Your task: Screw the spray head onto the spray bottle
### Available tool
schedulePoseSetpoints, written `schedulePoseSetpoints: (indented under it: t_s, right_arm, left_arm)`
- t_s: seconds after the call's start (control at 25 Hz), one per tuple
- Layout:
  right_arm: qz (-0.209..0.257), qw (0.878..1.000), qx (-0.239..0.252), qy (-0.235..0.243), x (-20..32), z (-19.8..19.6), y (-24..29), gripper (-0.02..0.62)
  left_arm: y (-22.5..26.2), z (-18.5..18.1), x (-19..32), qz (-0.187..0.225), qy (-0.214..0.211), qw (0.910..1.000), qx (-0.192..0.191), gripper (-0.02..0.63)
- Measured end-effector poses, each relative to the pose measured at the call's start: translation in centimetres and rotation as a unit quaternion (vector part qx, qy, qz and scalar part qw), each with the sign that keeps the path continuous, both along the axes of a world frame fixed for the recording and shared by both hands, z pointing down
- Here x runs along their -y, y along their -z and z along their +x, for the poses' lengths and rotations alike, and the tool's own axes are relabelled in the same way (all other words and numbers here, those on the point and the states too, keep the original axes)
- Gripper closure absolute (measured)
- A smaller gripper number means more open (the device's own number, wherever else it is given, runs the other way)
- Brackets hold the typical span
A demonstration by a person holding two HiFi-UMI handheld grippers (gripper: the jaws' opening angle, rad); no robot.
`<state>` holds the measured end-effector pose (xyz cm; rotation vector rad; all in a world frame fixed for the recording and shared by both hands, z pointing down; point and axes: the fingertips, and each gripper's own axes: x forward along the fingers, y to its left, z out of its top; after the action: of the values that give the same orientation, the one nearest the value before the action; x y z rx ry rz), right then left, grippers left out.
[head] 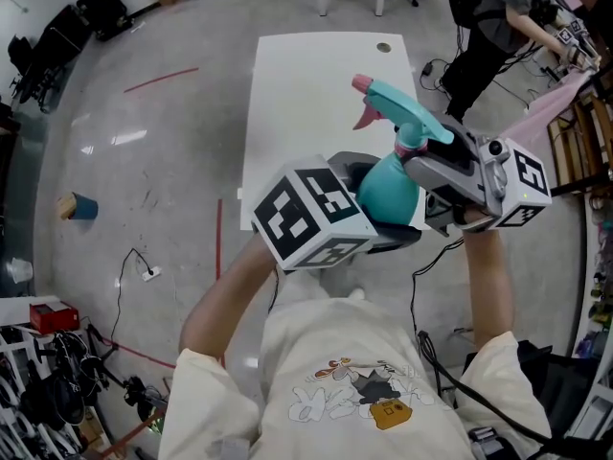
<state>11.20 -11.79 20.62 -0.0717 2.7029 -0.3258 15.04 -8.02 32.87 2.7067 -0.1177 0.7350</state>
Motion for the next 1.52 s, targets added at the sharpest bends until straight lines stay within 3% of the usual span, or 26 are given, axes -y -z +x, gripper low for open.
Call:
schedulePoseSetpoints:
  t_s: [0.28, 0.6, 0.84, 1.08, 1.16, 1.4, 1.52]
  right_arm:
    - [0.02, 1.0, -0.019, 0.011, -0.7, 0.6, 0.2, 0.449]
    - [0.06, 0.993, -0.102, 0.002, -3.3, -0.5, 0.6, 0.449]
    - [0.074, 0.981, -0.177, -0.029, -3.5, -0.3, -0.2, 0.449]
    - [0.09, 0.958, -0.264, -0.067, -3.4, -1.2, -1.8, 0.449]
    - [0.092, 0.956, -0.27, -0.065, -3.7, -1.3, -2.1, 0.449]
    - [0.096, 0.97, -0.218, -0.044, -4.6, -2.5, -0.2, 0.449]
    - [0.103, 0.971, -0.215, -0.033, -4.5, -2.2, -0.5, 0.448]
  left_arm:
    - [1.2, 0.3, 0.4, 0.037, 0.015, 0.9992, -0.005, 0.192]
    - [0.9, -0.5, -0.1, 0.119, 0.047, 0.9905, 0.049, 0.192]
    - [0.2, -0.6, 0.6, 0.151, 0.075, 0.9827, 0.078, 0.192]
    - [-0.6, -1.8, 1.8, 0.187, 0.116, 0.969, 0.113, 0.192]
    - [-0.7, -1.8, 1.7, 0.193, 0.12, 0.9674, 0.111, 0.192]
    - [0.8, -1.9, -0.2, 0.155, 0.1, 0.9819, 0.045, 0.192]
    - [0.7, -1.8, 0.3, 0.167, 0.101, 0.9795, 0.051, 0.192]
